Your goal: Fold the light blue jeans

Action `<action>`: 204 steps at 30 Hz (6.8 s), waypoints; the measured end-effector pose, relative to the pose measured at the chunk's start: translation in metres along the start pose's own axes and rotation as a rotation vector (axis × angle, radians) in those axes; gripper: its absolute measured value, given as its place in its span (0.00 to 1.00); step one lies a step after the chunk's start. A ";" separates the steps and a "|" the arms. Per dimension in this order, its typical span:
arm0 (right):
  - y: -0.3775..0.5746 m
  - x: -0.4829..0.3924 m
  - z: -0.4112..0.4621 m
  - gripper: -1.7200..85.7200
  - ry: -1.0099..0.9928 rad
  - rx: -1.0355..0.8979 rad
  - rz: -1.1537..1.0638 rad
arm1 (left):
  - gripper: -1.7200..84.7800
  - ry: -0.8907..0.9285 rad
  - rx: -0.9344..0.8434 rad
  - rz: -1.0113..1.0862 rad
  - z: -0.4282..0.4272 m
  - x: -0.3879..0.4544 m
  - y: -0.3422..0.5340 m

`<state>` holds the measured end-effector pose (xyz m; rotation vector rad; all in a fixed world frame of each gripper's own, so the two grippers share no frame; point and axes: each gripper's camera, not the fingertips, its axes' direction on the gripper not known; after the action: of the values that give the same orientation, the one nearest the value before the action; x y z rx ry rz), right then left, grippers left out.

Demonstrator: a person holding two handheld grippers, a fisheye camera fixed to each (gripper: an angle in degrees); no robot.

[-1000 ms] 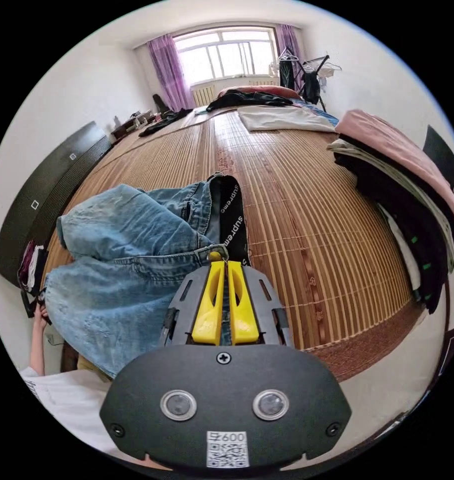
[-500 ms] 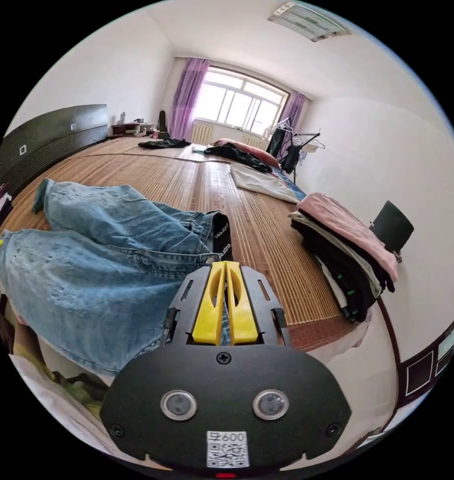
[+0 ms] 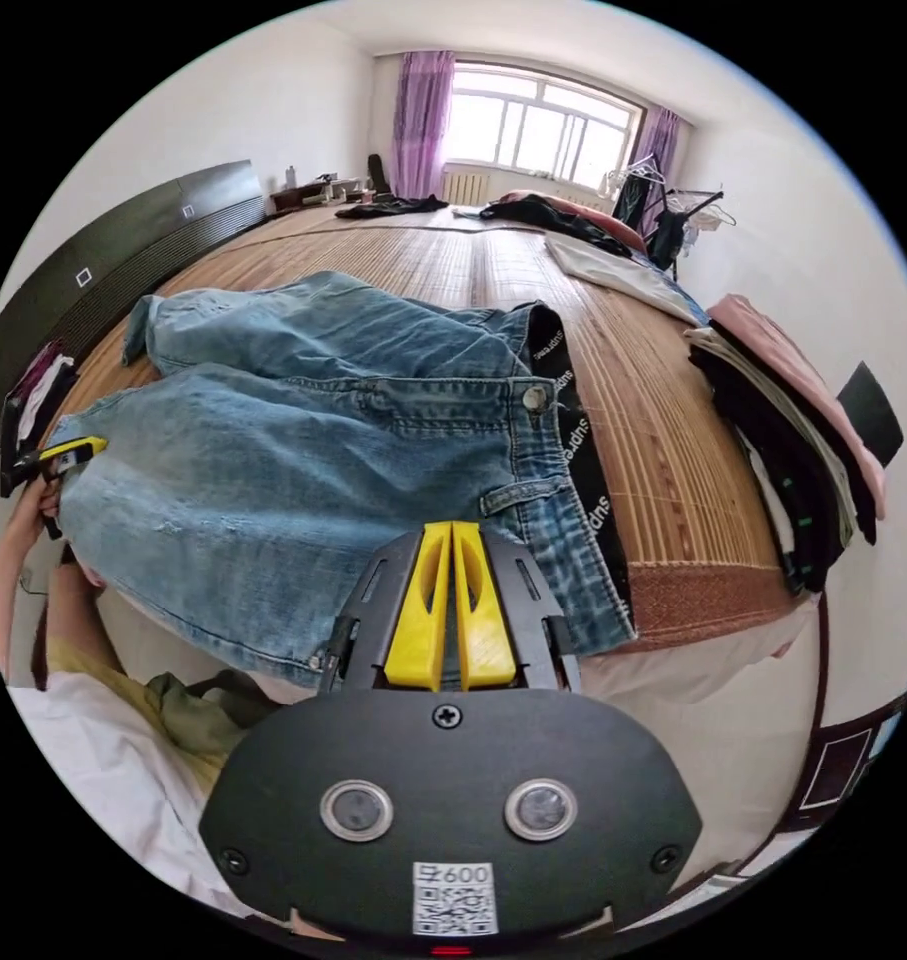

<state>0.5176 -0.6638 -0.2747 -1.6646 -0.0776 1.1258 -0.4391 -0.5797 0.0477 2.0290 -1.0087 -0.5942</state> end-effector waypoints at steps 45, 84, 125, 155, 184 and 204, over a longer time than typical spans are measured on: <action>-0.365 0.230 -0.153 0.01 -0.419 -0.009 0.398 | 0.02 -0.121 0.259 0.063 0.134 -0.209 0.286; -0.087 0.124 -0.233 0.05 -0.393 -0.242 -0.063 | 0.02 -0.104 0.291 0.025 0.161 0.014 0.188; -0.041 0.227 -0.032 0.01 -0.471 0.048 0.298 | 0.04 0.011 0.176 -0.552 -0.033 0.105 -0.484; -0.112 0.335 -0.053 0.01 -0.470 0.043 0.337 | 0.07 -0.239 -0.234 -0.229 0.078 0.343 -0.588; -0.152 0.372 -0.120 0.01 -0.477 0.032 0.366 | 0.05 -0.399 -0.099 -0.401 0.192 0.286 -0.667; -0.157 0.335 -0.150 0.01 -0.421 0.031 0.330 | 0.02 -0.452 -0.012 -0.559 0.265 0.170 -0.531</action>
<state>0.8791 -0.5200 -0.3653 -1.4209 -0.0535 1.7083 -0.2822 -0.6305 -0.5471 2.2203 -0.6586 -1.3962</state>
